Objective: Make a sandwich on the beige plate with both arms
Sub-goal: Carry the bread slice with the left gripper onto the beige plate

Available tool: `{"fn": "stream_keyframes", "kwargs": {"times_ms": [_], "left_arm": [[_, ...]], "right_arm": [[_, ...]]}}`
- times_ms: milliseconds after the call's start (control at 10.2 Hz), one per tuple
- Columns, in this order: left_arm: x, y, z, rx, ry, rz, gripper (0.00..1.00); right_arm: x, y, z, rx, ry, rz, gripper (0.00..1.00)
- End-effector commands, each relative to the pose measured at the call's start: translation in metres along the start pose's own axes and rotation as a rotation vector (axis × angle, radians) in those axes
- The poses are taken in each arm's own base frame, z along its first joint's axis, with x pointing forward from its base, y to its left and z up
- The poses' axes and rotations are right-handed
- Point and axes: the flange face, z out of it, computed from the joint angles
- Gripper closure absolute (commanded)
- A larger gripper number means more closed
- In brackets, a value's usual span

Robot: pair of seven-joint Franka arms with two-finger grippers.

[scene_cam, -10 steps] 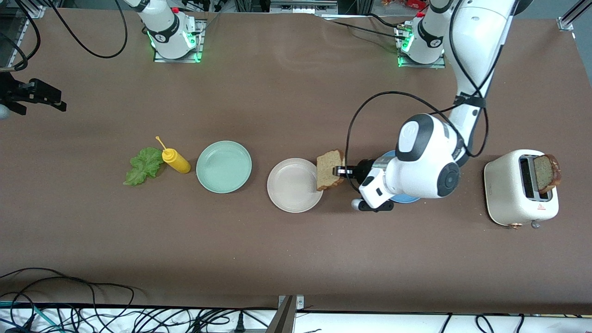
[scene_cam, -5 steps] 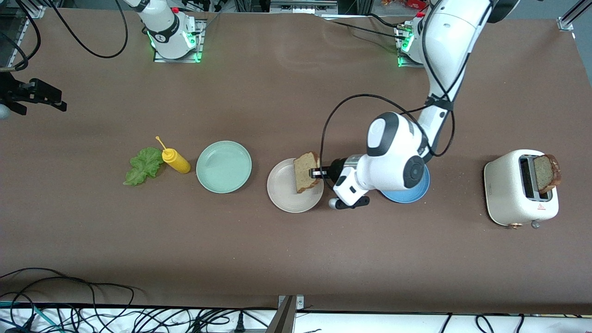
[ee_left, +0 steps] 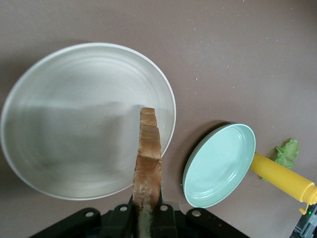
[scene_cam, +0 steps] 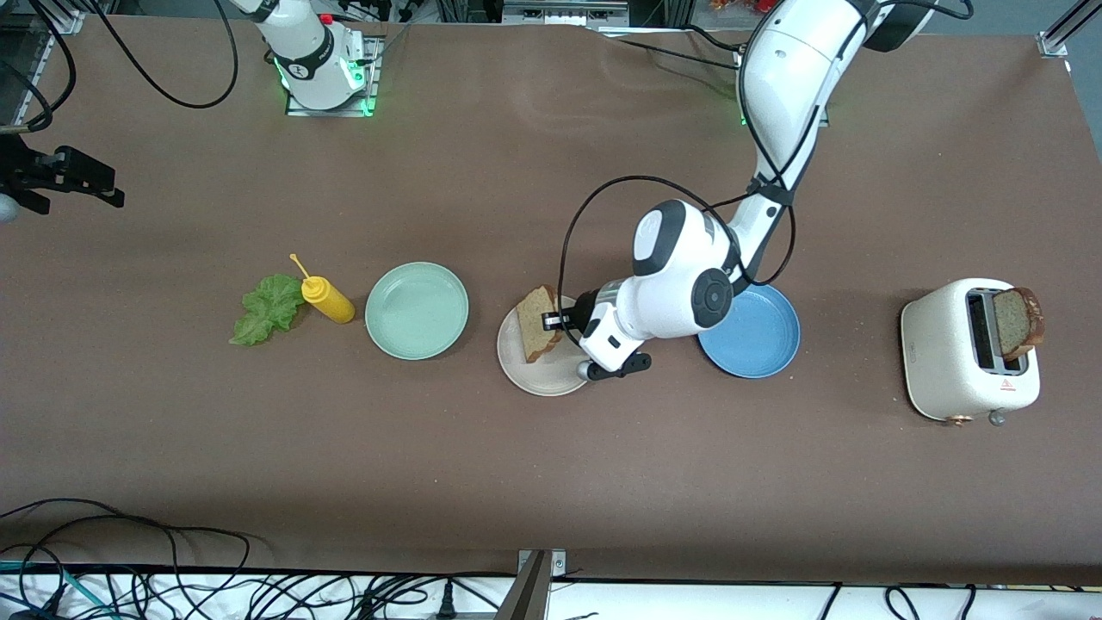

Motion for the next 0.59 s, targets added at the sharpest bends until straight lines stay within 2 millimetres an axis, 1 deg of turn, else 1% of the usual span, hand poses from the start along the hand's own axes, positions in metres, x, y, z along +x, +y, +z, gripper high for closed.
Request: {"fn": "stream_keyframes", "kwargs": {"times_ms": [0, 294, 393, 491], "left_arm": [[0.003, 0.004, 0.006, -0.032, 0.022, -0.017, 1.0], [0.006, -0.003, 0.014, -0.011, 0.02, -0.003, 1.0], [0.007, -0.007, 0.018, -0.006, 0.017, -0.006, 0.93], [0.008, -0.008, 0.019, -0.003, 0.018, -0.005, 0.82]], "right_arm": [[0.001, 0.0, -0.006, 0.017, 0.002, -0.016, 0.0], [0.0, 0.0, -0.007, 0.017, 0.002, -0.014, 0.0], [0.0, 0.0, -0.007, 0.017, 0.002, -0.014, 0.0], [0.0, 0.0, -0.007, 0.017, 0.002, -0.014, 0.0]]}}
